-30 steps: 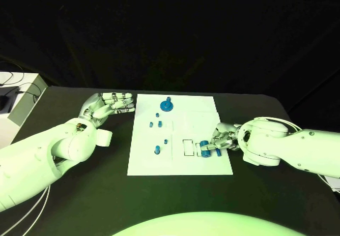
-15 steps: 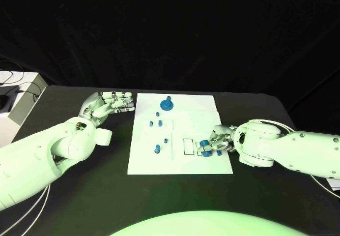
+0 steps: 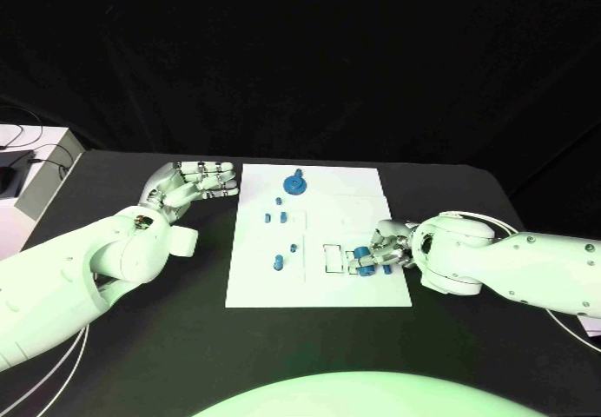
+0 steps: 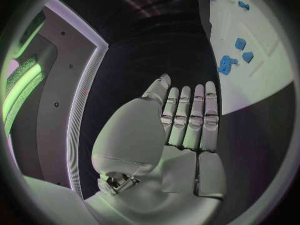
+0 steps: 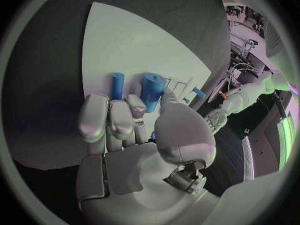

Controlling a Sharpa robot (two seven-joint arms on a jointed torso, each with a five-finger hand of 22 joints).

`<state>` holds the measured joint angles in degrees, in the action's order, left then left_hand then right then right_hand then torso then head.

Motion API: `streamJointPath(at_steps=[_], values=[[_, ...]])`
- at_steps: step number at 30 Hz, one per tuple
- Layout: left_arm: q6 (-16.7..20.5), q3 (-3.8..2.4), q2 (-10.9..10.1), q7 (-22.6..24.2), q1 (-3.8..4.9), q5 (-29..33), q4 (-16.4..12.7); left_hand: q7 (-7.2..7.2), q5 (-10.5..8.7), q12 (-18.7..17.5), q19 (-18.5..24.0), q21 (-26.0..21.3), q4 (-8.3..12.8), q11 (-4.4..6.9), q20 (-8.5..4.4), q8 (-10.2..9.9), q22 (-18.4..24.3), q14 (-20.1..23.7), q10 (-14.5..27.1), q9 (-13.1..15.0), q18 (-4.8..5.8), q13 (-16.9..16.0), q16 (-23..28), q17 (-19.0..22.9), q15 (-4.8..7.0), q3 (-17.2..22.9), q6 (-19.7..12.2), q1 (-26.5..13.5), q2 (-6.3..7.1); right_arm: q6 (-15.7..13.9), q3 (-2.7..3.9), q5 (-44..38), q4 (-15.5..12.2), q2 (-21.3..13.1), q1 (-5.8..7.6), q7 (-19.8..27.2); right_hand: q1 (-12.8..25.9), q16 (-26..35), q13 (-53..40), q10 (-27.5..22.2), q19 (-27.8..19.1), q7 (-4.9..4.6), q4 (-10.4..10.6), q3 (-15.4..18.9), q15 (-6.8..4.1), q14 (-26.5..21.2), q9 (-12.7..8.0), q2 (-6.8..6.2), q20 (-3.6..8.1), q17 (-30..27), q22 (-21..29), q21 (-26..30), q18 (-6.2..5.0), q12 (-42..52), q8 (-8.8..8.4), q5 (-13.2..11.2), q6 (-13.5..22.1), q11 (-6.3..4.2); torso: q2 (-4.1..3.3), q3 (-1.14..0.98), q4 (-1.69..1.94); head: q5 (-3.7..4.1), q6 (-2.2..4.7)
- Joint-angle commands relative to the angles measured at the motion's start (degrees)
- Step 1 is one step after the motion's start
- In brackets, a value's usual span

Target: Assemble the parts on the task board

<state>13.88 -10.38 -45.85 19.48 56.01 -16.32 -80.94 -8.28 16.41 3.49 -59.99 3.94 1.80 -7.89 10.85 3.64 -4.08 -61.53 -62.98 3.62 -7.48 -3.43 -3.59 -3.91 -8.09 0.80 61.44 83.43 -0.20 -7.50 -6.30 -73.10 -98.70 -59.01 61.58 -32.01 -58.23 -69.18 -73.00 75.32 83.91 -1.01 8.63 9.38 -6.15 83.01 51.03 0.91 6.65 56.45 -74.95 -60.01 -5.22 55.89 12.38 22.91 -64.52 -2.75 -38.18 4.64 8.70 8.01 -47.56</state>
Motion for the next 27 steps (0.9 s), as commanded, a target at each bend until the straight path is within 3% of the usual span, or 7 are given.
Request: streamJointPath(at_steps=[1, 5, 13, 20, 27], values=[[-0.85, -0.05, 0.04, 0.28, -0.01, 0.31, -0.14, -0.18, 0.13, -0.1, -0.02, 0.09, -0.34, -0.3, 0.11, -0.13, 0.07, 0.16, 0.16, -0.09, -0.91, 0.08, 0.11, 0.03, 0.1, 0.15, -0.26, -0.33, 0.24, -3.71, -0.32, 1.45, -1.03, -0.52, -0.44, 0.6, -2.93, 0.29, 0.07, -0.02, 4.11, 0.24, -3.14, -1.44, -0.08, 0.05, 0.09, 2.63, 0.3, 0.13, -7.76, -0.16, 0.6, -0.07, 0.01, 1.15, 0.32, -0.25, 0.0, 0.0, 0.02, -0.08, -0.07], [-0.82, -0.05, 0.04, 0.27, -0.01, 0.31, -0.12, -0.2, 0.13, -0.11, -0.02, 0.1, -0.39, -0.31, 0.12, -0.13, 0.06, 0.15, 0.18, -0.08, -0.93, 0.08, 0.11, 0.03, 0.1, 0.15, -0.27, -0.19, 0.25, -5.56, -0.24, 3.45, -2.21, -1.33, -0.01, 0.76, -3.93, 0.26, 0.05, 0.04, 4.11, 0.38, -4.55, -1.79, -0.15, 0.06, 0.09, 3.2, 0.36, 0.18, -7.77, -0.26, 0.63, -0.05, -0.06, 2.71, 0.27, -0.35, 0.0, 0.01, -0.01, -0.06, -0.01], [-0.83, -0.05, 0.14, 0.24, -0.02, 0.32, -0.06, -0.2, 0.13, -0.11, -0.02, 0.1, -0.41, -0.31, 0.12, -0.13, 0.06, 0.15, 0.18, -0.08, -0.94, 0.08, 0.1, 0.03, 0.1, 0.15, -0.27, -0.14, 0.25, -6.99, -0.1, 9.64, -4.74, -2.84, 2.71, 0.75, -4.53, 0.46, 0.23, -0.02, 4.1, 0.47, -7.54, -2.18, -0.21, 0.03, -0.42, 4.22, 0.47, 0.17, -7.8, -0.27, 0.74, -0.53, -0.56, 4.22, 0.1, -0.44, 0.02, 0.04, 0.05, -0.1, 0.17], [-0.85, -0.05, 0.18, 0.22, -0.02, 0.32, -0.08, -0.2, 0.13, -0.11, -0.02, 0.1, -0.41, -0.31, 0.12, -0.13, 0.06, 0.15, 0.18, -0.08, -0.94, 0.08, 0.1, 0.03, 0.1, 0.15, -0.27, -0.14, 0.25, -7.68, -0.07, 11.95, -6.31, -2.8, 3.99, 0.71, -4.38, 0.44, 0.2, 0.01, 4.1, 0.49, -7.92, -2.11, -0.22, 0.06, -0.45, 4.23, 0.47, 0.24, -7.79, -0.26, 0.74, -0.51, -0.59, 4.33, 0.05, -0.45, -0.01, 0.06, 0.06, -0.2, 0.21], [-0.84, -0.05, 0.16, 0.2, -0.02, 0.32, -0.15, -0.2, 0.13, -0.11, -0.02, 0.1, -0.41, -0.31, 0.12, -0.13, 0.06, 0.15, 0.18, -0.08, -0.94, 0.08, 0.1, 0.03, 0.1, 0.15, -0.27, -0.14, 0.25, -7.44, -0.1, 13.18, -5.37, -0.42, 4.24, 0.72, -4.17, 0.51, 0.28, -0.1, 4.08, 0.47, -7.97, -2.01, -0.2, 0.03, -0.47, 4.24, 0.46, 0.18, -7.78, -0.22, 0.74, -0.7, -0.62, 4.15, 0.03, -0.43, 0.02, 0.12, 0.04, -0.33, 0.18]])
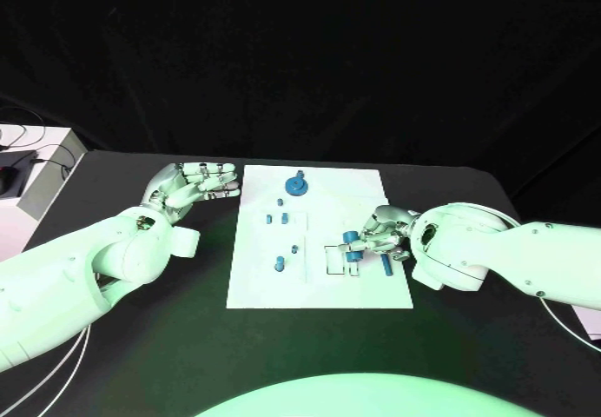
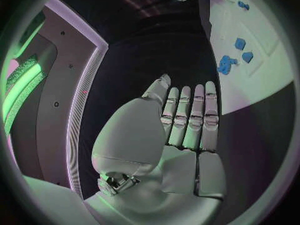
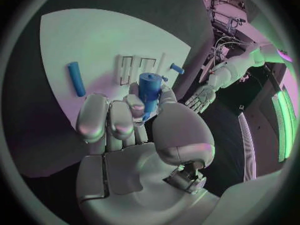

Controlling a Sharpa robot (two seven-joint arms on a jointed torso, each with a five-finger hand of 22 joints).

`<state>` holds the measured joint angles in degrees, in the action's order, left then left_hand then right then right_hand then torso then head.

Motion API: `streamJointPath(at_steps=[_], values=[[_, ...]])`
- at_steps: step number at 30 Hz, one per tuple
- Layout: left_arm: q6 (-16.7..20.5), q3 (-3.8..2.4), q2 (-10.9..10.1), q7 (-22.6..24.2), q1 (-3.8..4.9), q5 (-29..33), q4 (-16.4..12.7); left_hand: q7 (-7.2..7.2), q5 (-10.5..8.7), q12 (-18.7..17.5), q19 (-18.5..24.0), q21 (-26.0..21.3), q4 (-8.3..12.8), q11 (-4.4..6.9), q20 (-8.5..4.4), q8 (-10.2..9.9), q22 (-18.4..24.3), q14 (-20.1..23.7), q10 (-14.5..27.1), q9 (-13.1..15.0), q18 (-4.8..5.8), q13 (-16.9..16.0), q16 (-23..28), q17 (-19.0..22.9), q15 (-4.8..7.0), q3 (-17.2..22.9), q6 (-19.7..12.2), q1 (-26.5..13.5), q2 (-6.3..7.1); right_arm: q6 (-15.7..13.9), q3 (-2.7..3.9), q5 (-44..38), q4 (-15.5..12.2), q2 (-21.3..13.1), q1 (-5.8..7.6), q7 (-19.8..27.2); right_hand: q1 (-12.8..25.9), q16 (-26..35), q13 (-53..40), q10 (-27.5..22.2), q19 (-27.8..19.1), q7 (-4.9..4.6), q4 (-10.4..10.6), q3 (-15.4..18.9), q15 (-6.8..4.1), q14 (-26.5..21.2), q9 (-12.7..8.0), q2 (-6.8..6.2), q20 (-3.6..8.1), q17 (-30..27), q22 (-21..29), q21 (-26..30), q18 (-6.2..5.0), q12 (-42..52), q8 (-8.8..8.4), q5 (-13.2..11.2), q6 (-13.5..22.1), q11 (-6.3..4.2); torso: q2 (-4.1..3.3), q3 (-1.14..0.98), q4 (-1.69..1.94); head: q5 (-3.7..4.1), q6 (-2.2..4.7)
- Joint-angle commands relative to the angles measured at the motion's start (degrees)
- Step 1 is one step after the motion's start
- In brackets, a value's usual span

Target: Assemble the parts on the task board

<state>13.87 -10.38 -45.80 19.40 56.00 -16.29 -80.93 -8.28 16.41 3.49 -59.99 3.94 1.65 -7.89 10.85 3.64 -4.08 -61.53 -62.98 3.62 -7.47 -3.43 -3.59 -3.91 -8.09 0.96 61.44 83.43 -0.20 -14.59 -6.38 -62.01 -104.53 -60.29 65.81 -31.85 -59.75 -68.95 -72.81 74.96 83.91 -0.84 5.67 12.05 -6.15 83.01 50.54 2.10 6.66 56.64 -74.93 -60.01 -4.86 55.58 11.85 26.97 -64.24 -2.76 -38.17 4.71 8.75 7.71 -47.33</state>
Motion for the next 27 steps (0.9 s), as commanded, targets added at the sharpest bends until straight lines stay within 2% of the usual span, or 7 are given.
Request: streamJointPath(at_steps=[1, 10, 21, 27], values=[[-0.85, -0.05, 0.11, 0.28, -0.01, 0.29, -0.18, -0.2, 0.13, -0.11, -0.02, 0.1, -0.26, -0.31, 0.12, -0.13, 0.06, 0.15, 0.18, -0.09, -0.95, 0.08, 0.1, 0.03, 0.1, -0.02, -0.27, -0.14, 0.26, -0.31, -0.03, 2.12, 0.64, 1.17, 0.0, 0.56, -2.64, 0.29, 0.09, 0.26, 4.07, 0.3, -5.0, -4.67, -0.2, 0.03, 0.01, 3.05, 0.45, -0.01, -7.8, -0.21, 0.39, -0.38, -0.09, 0.06, -0.25, -0.42, 0.01, 0.04, 0.01, -0.02, -0.11], [-0.83, -0.05, -0.08, 0.27, -0.01, 0.32, -0.32, -0.2, 0.13, -0.11, -0.02, 0.1, -0.26, -0.31, 0.12, -0.13, 0.06, 0.15, 0.18, -0.09, -0.95, 0.08, 0.1, 0.03, 0.1, -0.02, -0.27, -0.14, 0.26, 1.53, -0.29, 0.18, 3.03, 4.49, -1.05, 0.27, -2.21, 0.47, 0.17, 0.12, 4.04, 0.2, -4.8, -4.48, -0.16, -0.01, -0.07, 3.19, 0.41, -0.15, -7.76, 0.01, 0.37, -0.57, -0.2, -0.73, -0.18, -0.35, -0.02, 0.05, 0.0, -0.23, -0.2], [-0.82, -0.05, -0.2, 0.25, -0.01, 0.36, -0.39, -0.2, 0.13, -0.11, -0.02, 0.1, -0.26, -0.31, 0.12, -0.13, 0.06, 0.15, 0.18, -0.09, -0.95, 0.08, 0.1, 0.03, 0.1, -0.02, -0.27, -0.14, 0.26, 2.12, -0.37, -1.63, 3.5, 5.36, -1.7, 0.09, -2.14, 0.58, 0.25, 0.09, 4.05, 0.2, -4.71, -4.39, -0.15, 0.0, -0.16, 3.2, 0.39, -0.2, -7.76, 0.05, 0.37, -0.68, -0.26, -0.98, -0.24, -0.35, -0.06, -0.09, -0.06, -0.56, -0.26], [-0.84, -0.05, -0.19, 0.25, -0.01, 0.37, -0.4, -0.2, 0.13, -0.11, -0.02, 0.1, -0.26, -0.31, 0.12, -0.13, 0.06, 0.15, 0.18, -0.09, -0.95, 0.08, 0.1, 0.03, 0.1, -0.02, -0.27, -0.14, 0.26, 2.27, -0.38, -1.95, 3.68, 5.64, -1.81, 0.07, -2.18, 0.59, 0.26, 0.09, 4.05, 0.21, -4.73, -4.37, -0.15, 0.02, -0.19, 3.19, 0.39, -0.18, -7.77, 0.06, 0.37, -0.69, -0.26, -1.11, -0.28, -0.35, -0.04, -0.05, -0.09, -0.63, -0.18]])
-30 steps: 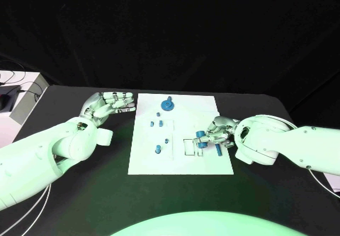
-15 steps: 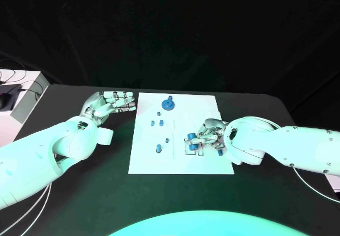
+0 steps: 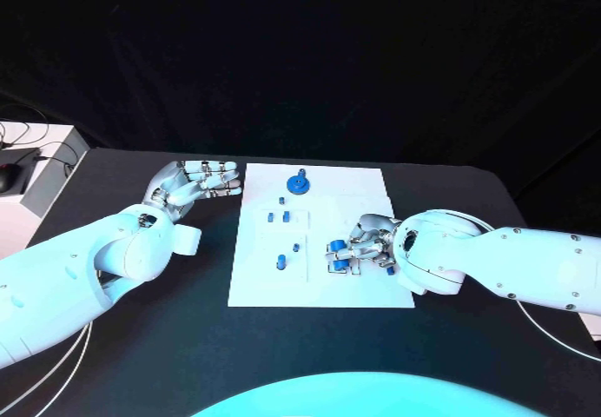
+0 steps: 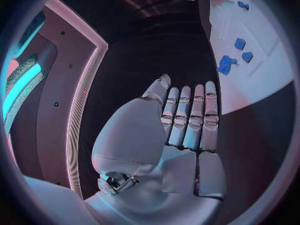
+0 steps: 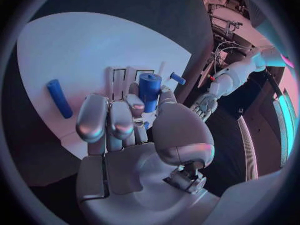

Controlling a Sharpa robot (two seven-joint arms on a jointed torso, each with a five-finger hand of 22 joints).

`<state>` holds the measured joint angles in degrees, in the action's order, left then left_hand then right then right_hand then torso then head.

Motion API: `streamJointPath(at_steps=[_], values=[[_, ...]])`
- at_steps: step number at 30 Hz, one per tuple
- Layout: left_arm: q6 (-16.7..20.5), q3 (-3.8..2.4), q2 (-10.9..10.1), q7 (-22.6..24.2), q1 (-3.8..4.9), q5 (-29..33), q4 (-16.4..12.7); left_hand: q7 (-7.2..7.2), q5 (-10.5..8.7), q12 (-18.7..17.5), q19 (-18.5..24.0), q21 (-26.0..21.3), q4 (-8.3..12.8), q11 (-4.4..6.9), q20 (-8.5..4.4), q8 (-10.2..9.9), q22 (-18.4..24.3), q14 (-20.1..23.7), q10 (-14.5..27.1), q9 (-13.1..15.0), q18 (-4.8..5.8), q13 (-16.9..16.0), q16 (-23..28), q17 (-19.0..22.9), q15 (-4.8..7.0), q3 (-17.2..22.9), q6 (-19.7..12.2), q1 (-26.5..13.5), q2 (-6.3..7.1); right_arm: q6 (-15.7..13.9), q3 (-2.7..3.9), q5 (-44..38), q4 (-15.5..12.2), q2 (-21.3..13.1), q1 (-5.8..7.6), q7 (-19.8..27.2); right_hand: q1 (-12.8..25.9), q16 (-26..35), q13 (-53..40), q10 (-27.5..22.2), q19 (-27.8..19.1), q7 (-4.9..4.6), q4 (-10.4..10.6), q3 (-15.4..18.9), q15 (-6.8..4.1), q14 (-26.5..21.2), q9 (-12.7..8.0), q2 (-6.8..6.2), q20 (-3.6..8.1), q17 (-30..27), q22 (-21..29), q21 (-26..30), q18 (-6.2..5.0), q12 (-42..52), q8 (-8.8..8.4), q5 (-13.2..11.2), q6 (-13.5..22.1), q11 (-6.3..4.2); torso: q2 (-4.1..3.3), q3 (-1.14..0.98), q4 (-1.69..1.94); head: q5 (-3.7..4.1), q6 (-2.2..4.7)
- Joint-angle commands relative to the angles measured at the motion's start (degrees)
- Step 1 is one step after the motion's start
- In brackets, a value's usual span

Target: Assemble the parts on the task board

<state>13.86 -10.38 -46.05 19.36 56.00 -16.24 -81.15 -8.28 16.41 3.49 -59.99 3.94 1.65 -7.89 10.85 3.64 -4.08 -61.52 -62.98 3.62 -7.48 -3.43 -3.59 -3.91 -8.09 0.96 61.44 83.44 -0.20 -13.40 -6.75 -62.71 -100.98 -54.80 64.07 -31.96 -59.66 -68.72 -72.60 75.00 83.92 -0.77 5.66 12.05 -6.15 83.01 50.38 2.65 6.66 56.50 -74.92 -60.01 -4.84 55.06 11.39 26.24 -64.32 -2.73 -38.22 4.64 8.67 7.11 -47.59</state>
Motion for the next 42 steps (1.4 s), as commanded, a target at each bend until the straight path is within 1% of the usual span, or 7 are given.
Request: streamJointPath(at_steps=[1, 5, 13, 16, 19, 26, 42], values=[[-0.83, -0.05, 0.06, 0.3, -0.01, 0.32, -0.18, -0.2, 0.13, -0.11, -0.02, 0.1, -0.26, -0.31, 0.12, -0.13, 0.06, 0.15, 0.18, -0.09, -0.95, 0.08, 0.1, 0.03, 0.1, -0.02, -0.27, -0.15, 0.26, 1.09, 0.0, -1.28, 0.16, 0.17, -0.07, 0.18, -2.28, 0.36, 0.06, 0.06, 4.05, 0.15, -4.72, -4.37, -0.15, 0.02, -0.02, 2.64, 0.39, -0.03, -7.77, 0.06, 0.35, -0.17, 0.2, -0.37, -0.19, -0.38, 0.0, 0.01, 0.0, -0.01, 0.07], [-0.85, -0.05, 0.03, 0.28, -0.01, 0.32, -0.19, -0.26, 0.12, -0.1, -0.01, 0.1, -0.54, -0.32, 0.16, -0.12, 0.07, 0.18, 0.2, -0.08, -0.99, 0.08, 0.1, 0.03, 0.08, -0.07, -0.26, 0.01, 0.39, 1.07, -0.01, -1.46, 0.53, 0.43, -0.15, 0.16, -2.28, 0.36, 0.06, 0.06, 4.05, 0.15, -4.72, -4.37, -0.15, 0.02, -0.02, 2.64, 0.39, -0.03, -7.77, 0.06, 0.35, -0.17, 0.2, -0.37, -0.19, -0.38, 0.02, 0.03, 0.07, 0.02, 0.0], [-0.85, -0.05, -0.07, 0.2, -0.01, 0.33, -0.21, -0.26, 0.12, -0.1, -0.01, 0.1, -0.54, -0.32, 0.16, -0.12, 0.07, 0.18, 0.2, -0.08, -0.99, 0.08, 0.1, 0.03, 0.08, -0.07, -0.26, 0.01, 0.39, 1.08, -0.02, -1.81, 1.14, 0.87, -0.39, 0.14, -2.12, 0.42, 0.07, 0.06, 4.05, 0.11, -4.58, -4.24, -0.14, 0.01, -0.07, 2.6, 0.38, -0.05, -7.76, 0.13, 0.35, -0.18, 0.17, -0.62, -0.19, -0.36, 0.01, 0.05, 0.03, 0.0, -0.06], [-0.86, -0.05, -0.07, 0.18, -0.01, 0.33, -0.23, -0.31, 0.13, -0.11, 0.0, 0.09, -0.63, -0.35, 0.18, -0.13, 0.07, 0.26, 0.26, -0.09, -0.99, 0.08, 0.12, 0.04, 0.05, -0.16, -0.29, -0.05, 0.4, 1.28, -0.02, -1.97, 1.39, 1.02, -0.43, 0.11, -1.89, 0.44, 0.1, 0.02, 4.04, 0.07, -4.38, -4.05, -0.11, 0.01, -0.11, 2.48, 0.37, -0.05, -7.75, 0.19, 0.34, -0.22, 0.13, -1.2, -0.18, -0.33, -0.01, 0.07, -0.01, 0.01, 0.02], [-0.89, -0.05, -0.09, 0.15, 0.0, 0.34, -0.24, -0.31, 0.13, -0.11, 0.0, 0.09, -0.63, -0.35, 0.18, -0.13, 0.07, 0.26, 0.26, -0.09, -0.99, 0.08, 0.12, 0.04, 0.05, -0.16, -0.29, -0.05, 0.4, 1.7, -0.02, -2.26, 1.61, 1.12, -0.47, 0.06, -1.7, 0.48, 0.1, 0.01, 4.04, 0.04, -4.19, -3.91, -0.1, 0.01, -0.14, 2.42, 0.35, -0.07, -7.74, 0.26, 0.33, -0.23, 0.11, -1.77, -0.2, -0.3, 0.02, 0.03, 0.03, -0.03, -0.1], [-0.87, -0.05, -0.13, 0.12, 0.0, 0.37, -0.24, -0.31, 0.13, -0.11, 0.0, 0.09, -0.63, -0.35, 0.18, -0.13, 0.07, 0.26, 0.26, -0.09, -0.99, 0.08, 0.12, 0.04, 0.05, -0.16, -0.29, -0.05, 0.4, 2.53, -0.05, -2.71, 1.8, 1.27, -0.68, -0.02, -1.43, 0.57, 0.15, -0.05, 4.04, -0.02, -3.87, -3.59, -0.06, -0.01, -0.23, 2.13, 0.32, -0.13, -7.74, 0.3, 0.31, -0.3, 0.06, -3.05, -0.25, -0.24, -0.03, 0.06, 0.03, -0.08, -0.19], [-0.84, -0.05, -0.12, 0.1, 0.0, 0.38, -0.24, -0.31, 0.13, -0.11, 0.0, 0.09, -0.63, -0.35, 0.18, -0.13, 0.07, 0.26, 0.26, -0.09, -0.99, 0.08, 0.12, 0.04, 0.05, -0.16, -0.29, -0.05, 0.4, 2.53, -0.08, -3.05, 1.95, 1.52, -0.86, -0.01, -0.86, 0.61, 0.22, -0.09, 4.04, -0.12, -3.21, -2.83, -0.01, 0.02, -0.29, 1.1, 0.26, -0.09, -7.72, 0.44, 0.28, -0.37, 0.06, -4.36, -0.34, -0.18, 0.01, 0.03, 0.03, -0.23, -0.3]])
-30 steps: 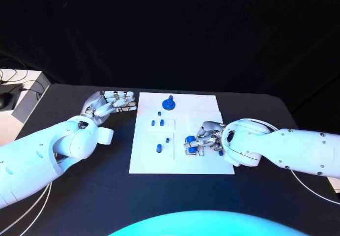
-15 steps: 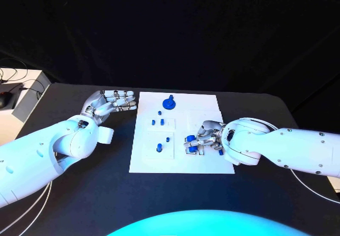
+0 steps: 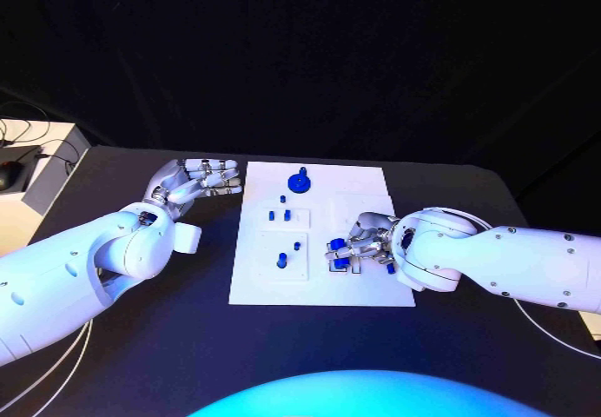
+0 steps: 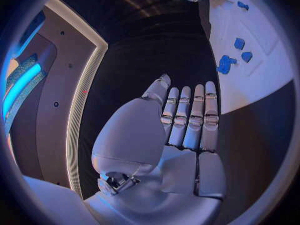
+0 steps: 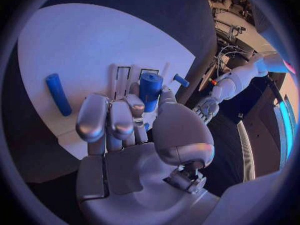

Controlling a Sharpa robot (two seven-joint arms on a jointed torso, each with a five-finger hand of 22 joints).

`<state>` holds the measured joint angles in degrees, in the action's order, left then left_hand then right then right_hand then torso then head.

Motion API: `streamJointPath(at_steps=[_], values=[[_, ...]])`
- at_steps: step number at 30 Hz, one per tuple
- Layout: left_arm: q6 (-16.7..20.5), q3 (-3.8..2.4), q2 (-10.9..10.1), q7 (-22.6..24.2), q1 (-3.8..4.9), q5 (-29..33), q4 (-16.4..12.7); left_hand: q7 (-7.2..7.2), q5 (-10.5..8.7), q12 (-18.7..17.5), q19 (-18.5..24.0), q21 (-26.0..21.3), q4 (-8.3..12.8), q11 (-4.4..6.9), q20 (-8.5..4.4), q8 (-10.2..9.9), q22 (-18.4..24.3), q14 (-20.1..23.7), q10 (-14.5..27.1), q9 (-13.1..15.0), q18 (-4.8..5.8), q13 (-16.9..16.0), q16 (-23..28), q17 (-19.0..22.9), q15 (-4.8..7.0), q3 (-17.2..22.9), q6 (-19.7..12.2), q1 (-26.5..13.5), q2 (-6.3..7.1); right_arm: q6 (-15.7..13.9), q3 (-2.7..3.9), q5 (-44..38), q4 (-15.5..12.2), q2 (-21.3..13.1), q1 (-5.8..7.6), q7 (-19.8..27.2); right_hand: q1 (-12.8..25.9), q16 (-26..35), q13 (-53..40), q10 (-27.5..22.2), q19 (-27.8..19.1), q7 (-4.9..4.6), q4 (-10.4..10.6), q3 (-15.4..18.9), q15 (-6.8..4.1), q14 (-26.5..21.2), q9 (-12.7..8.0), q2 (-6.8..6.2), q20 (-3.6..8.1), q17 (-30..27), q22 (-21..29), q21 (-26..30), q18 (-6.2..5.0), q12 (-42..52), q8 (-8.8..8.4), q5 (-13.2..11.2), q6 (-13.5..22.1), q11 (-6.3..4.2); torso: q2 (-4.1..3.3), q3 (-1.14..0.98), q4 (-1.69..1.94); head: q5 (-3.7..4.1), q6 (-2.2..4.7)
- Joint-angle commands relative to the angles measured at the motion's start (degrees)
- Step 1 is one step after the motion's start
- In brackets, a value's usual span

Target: Assemble the parts on the task board

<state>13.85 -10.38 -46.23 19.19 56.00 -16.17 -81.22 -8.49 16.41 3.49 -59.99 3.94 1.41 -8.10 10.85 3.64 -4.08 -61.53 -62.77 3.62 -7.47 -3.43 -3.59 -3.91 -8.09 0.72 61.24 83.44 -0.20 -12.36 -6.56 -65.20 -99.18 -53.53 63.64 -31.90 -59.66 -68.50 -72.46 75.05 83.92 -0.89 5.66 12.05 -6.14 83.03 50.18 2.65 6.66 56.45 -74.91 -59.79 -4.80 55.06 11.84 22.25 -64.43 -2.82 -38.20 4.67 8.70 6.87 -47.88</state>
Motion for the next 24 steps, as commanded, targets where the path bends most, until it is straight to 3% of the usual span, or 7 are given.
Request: streamJointPath(at_steps=[1, 7, 24], values=[[-0.83, -0.05, 0.05, 0.26, 0.0, 0.31, -0.16, -0.1, 0.13, -0.11, 0.0, 0.09, -0.39, -0.15, 0.18, -0.13, 0.07, 0.27, 0.06, -0.09, -0.99, 0.08, 0.12, 0.04, 0.05, 0.09, -0.09, -0.05, 0.4, 1.45, -0.27, -0.57, 0.17, 0.29, -0.43, -0.07, -0.75, 0.4, 0.05, -0.11, 4.04, -0.01, -3.12, -2.75, -0.01, 0.0, -0.09, 1.02, 0.26, -0.06, -7.73, 0.2, 0.24, -0.31, -0.41, -0.49, -0.22, -0.08, -0.03, -0.01, 0.0, 0.0, -0.03], [-0.81, -0.05, 0.04, 0.25, 0.0, 0.31, -0.17, -0.1, 0.13, -0.11, 0.0, 0.09, -0.39, -0.15, 0.18, -0.13, 0.07, 0.27, 0.06, -0.09, -0.99, 0.08, 0.12, 0.04, 0.05, 0.09, -0.09, -0.05, 0.4, 1.17, -0.27, -0.74, 0.24, 0.51, -0.53, -0.05, -0.63, 0.42, 0.07, -0.13, 4.05, -0.01, -2.65, -2.67, 0.0, 0.01, -0.09, 1.0, 0.24, -0.06, -7.74, 0.18, 0.23, -0.32, -0.38, -1.86, -0.26, -0.07, 0.01, 0.03, 0.04, -0.1, -0.08], [-0.85, -0.05, -0.03, 0.22, 0.0, 0.32, -0.18, -0.14, 0.14, -0.1, 0.02, 0.09, -0.52, -0.17, 0.23, -0.13, 0.07, 0.33, 0.11, -0.09, -1.05, 0.08, 0.11, 0.03, 0.03, -0.2, -0.14, 0.05, 0.32, 0.93, -0.28, -1.61, -0.75, 0.12, -0.9, 0.08, -0.83, 0.36, 0.03, -0.03, 4.07, 0.05, -2.6, -2.72, -0.02, 0.03, -0.02, 0.74, 0.24, 0.04, -7.8, -0.03, 0.26, -0.18, -0.27, -2.18, -0.38, -0.11, -0.02, -0.02, -0.01, -0.38, -0.15]])
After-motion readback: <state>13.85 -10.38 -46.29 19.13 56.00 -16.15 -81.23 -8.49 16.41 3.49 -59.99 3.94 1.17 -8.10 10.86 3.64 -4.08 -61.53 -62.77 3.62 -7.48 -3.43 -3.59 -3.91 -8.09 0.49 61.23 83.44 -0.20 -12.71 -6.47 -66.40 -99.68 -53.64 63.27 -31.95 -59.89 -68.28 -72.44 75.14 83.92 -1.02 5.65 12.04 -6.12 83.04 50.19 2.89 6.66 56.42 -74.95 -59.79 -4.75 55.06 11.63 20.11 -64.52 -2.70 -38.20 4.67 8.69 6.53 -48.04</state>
